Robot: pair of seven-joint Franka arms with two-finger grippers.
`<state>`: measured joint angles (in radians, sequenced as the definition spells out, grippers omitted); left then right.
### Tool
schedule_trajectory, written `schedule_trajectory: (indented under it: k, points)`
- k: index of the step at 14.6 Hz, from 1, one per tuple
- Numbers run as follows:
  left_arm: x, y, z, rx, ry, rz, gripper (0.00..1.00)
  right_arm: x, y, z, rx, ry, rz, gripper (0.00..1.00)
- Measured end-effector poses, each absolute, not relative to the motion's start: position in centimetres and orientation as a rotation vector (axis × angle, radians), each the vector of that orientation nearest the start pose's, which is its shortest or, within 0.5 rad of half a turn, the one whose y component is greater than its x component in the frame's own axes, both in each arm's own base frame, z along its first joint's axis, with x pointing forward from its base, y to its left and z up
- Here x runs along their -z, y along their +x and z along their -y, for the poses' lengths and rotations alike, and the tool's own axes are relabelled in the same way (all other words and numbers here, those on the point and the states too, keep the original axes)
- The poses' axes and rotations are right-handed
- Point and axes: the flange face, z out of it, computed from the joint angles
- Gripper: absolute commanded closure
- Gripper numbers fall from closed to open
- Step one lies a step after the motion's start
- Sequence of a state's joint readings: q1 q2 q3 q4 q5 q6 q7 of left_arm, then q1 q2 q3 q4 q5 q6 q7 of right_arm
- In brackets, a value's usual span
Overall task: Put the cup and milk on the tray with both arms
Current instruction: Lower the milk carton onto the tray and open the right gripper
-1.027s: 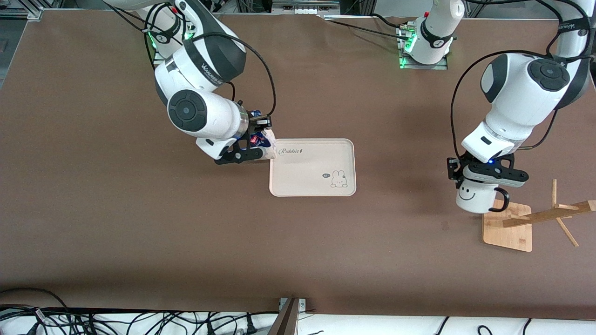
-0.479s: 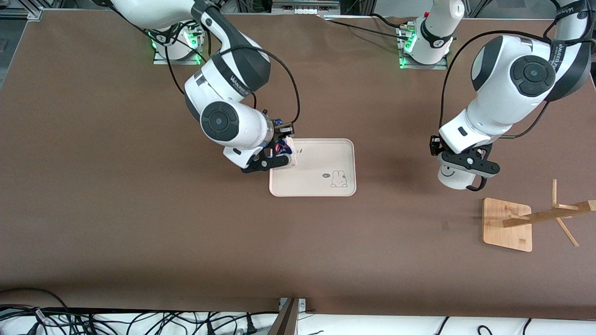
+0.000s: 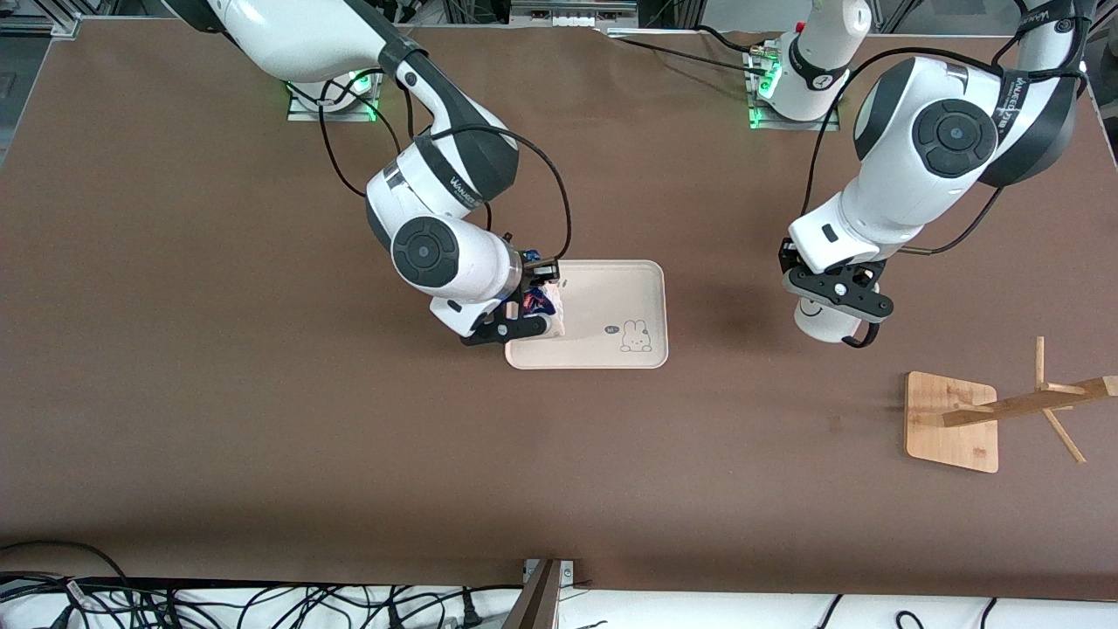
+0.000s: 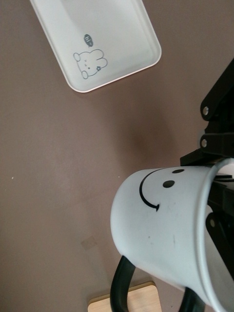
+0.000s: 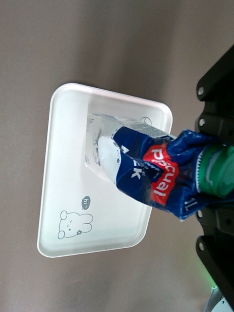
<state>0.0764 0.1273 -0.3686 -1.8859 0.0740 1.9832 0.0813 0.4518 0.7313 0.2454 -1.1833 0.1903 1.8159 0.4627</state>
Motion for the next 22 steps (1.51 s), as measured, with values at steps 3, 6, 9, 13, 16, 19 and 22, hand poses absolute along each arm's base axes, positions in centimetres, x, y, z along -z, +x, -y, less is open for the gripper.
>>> schedule_trajectory:
  k: [3, 6, 9, 13, 16, 19, 22]
  points:
    - [-44.1, 56.4, 15.8, -0.072, -3.045, -0.652, 1.0, -35.7, 57.9, -45.9, -0.379, -2.88, 0.172, 0.76]
    - [-44.1, 56.4, 15.7, -0.077, -3.044, -0.656, 1.0, -33.9, 57.1, -47.6, -0.379, -2.896, 0.144, 0.76]
    - [-44.3, 56.5, 15.7, -0.073, -3.044, -0.656, 1.0, -32.3, 57.3, -47.8, -0.373, -2.902, 0.129, 0.76]
    - [-44.6, 56.7, 15.8, -0.061, -3.046, -0.658, 1.0, -31.9, 58.2, -46.7, -0.357, -2.922, 0.108, 0.76]
    - [-44.5, 56.6, 16.2, -0.064, -3.044, -0.67, 1.0, -31.9, 58.3, -46.5, -0.355, -2.925, 0.104, 0.31]
    - [-44.3, 56.6, 16.7, -0.068, -3.044, -0.684, 1.0, -31.9, 58.3, -46.5, -0.355, -2.925, 0.103, 0.0]
    - [-44.3, 56.7, 16.8, -0.069, -3.044, -0.686, 1.0, -33.1, 58.4, -46.4, -0.331, -2.936, 0.115, 0.0]
